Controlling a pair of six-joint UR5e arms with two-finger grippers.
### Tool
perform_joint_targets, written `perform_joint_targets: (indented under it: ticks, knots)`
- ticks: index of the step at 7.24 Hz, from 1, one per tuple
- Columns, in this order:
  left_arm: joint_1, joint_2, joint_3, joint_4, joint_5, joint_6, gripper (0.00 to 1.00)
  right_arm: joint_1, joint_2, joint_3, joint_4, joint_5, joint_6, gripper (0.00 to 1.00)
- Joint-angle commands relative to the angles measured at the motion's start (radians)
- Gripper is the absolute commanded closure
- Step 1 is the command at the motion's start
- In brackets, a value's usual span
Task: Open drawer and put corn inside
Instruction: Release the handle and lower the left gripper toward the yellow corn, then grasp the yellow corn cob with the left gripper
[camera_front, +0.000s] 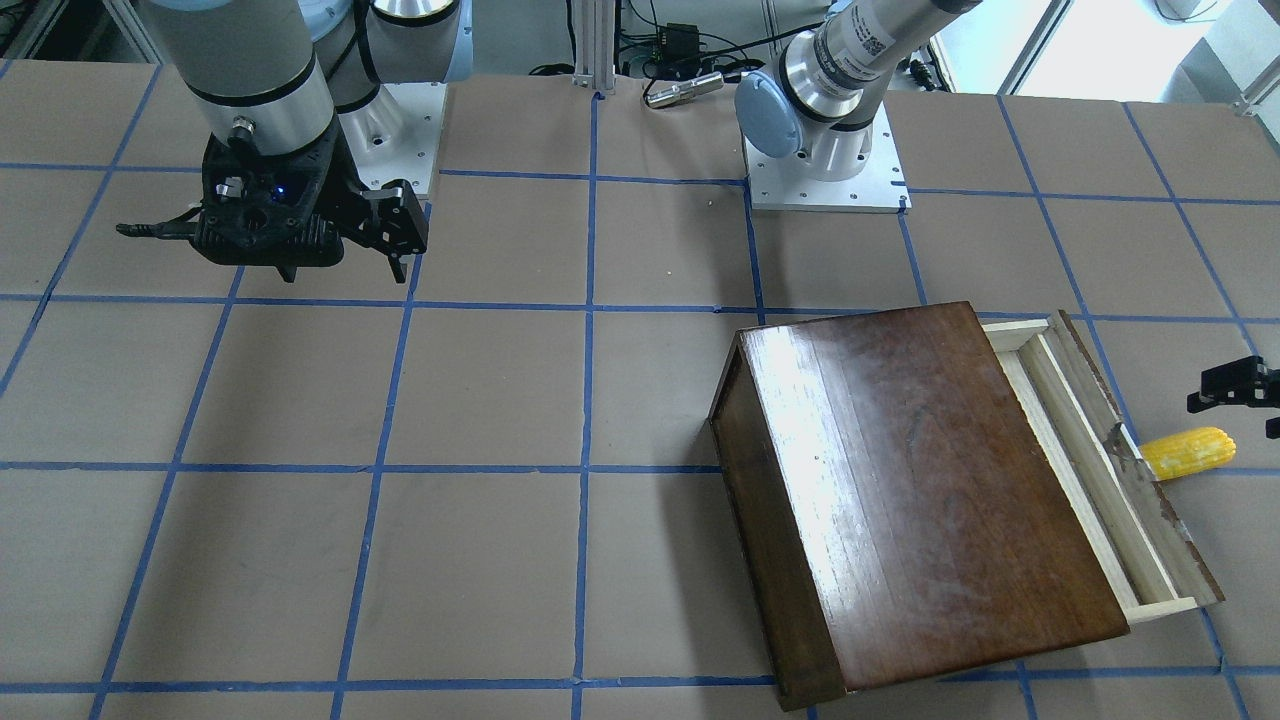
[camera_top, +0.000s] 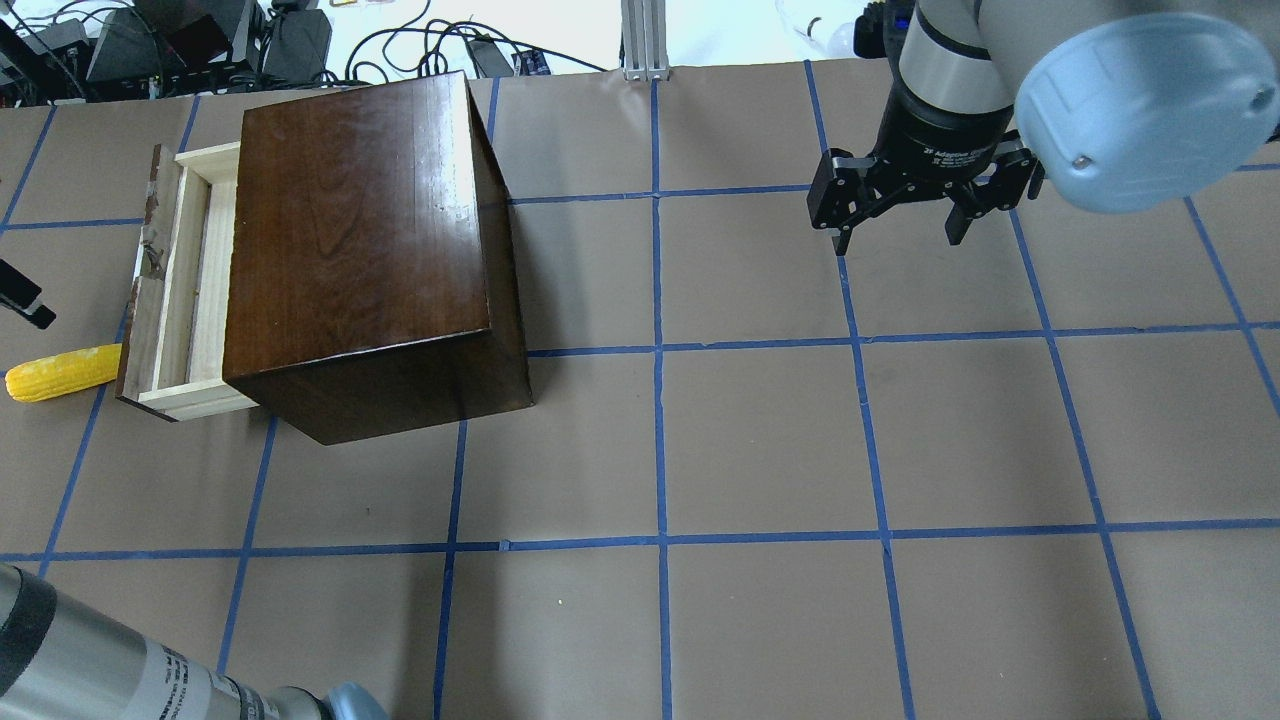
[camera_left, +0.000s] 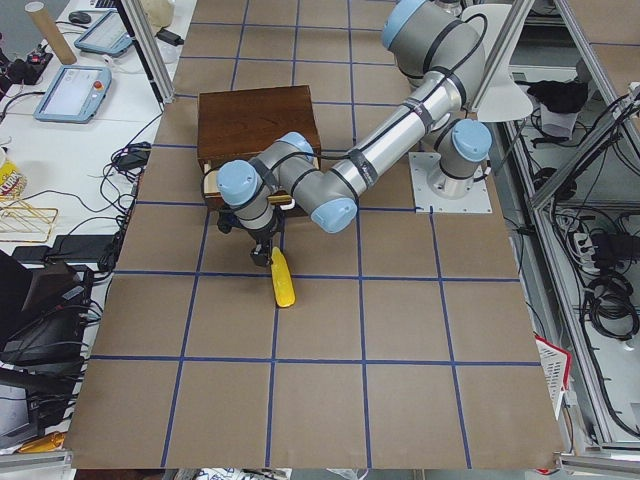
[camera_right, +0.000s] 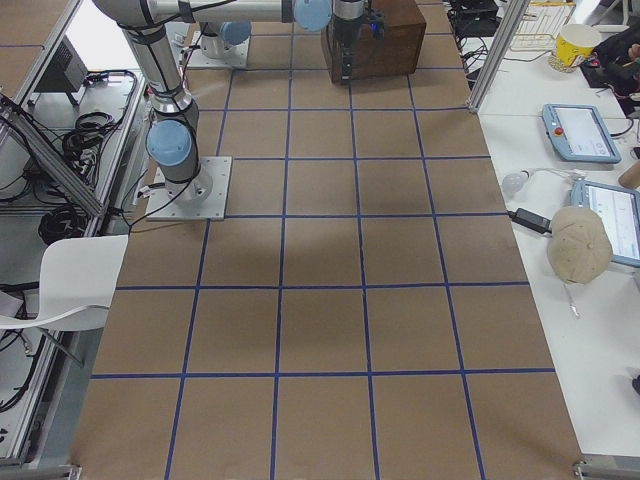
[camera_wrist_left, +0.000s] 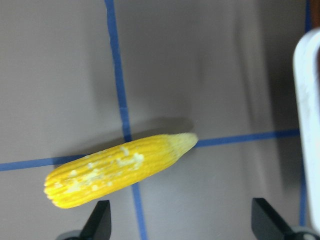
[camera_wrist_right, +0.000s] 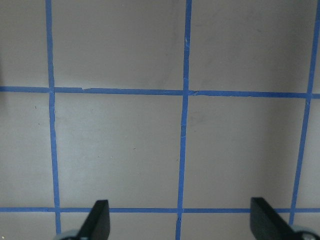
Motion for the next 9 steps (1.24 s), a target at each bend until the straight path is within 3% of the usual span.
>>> perform_joint_targets:
  ticks: [1, 3, 6, 7, 8, 9]
  knots:
    - [0.007, -0.025, -0.068, 0.148, 0.102, 0.232, 0.0, 0.0, 0.0, 0.0, 0.0, 0.0, 0.0, 0.0]
    - [0.007, -0.038, -0.14, 0.29, 0.106, 0.294, 0.0, 0.0, 0.0, 0.0, 0.0, 0.0, 0.0, 0.0]
    - [0.01, -0.058, -0.153, 0.292, 0.093, 0.553, 0.0, 0.0, 0.0, 0.0, 0.0, 0.0, 0.0, 0.0]
    - [0.01, -0.077, -0.147, 0.316, 0.062, 0.591, 0.0, 0.0, 0.0, 0.0, 0.0, 0.0, 0.0, 0.0]
    - [0.012, -0.091, -0.151, 0.363, -0.069, 0.619, 0.0, 0.0, 0.0, 0.0, 0.0, 0.0, 0.0, 0.0]
    - [0.013, -0.099, -0.153, 0.365, -0.083, 0.663, 0.0, 0.0, 0.0, 0.0, 0.0, 0.0, 0.0, 0.0]
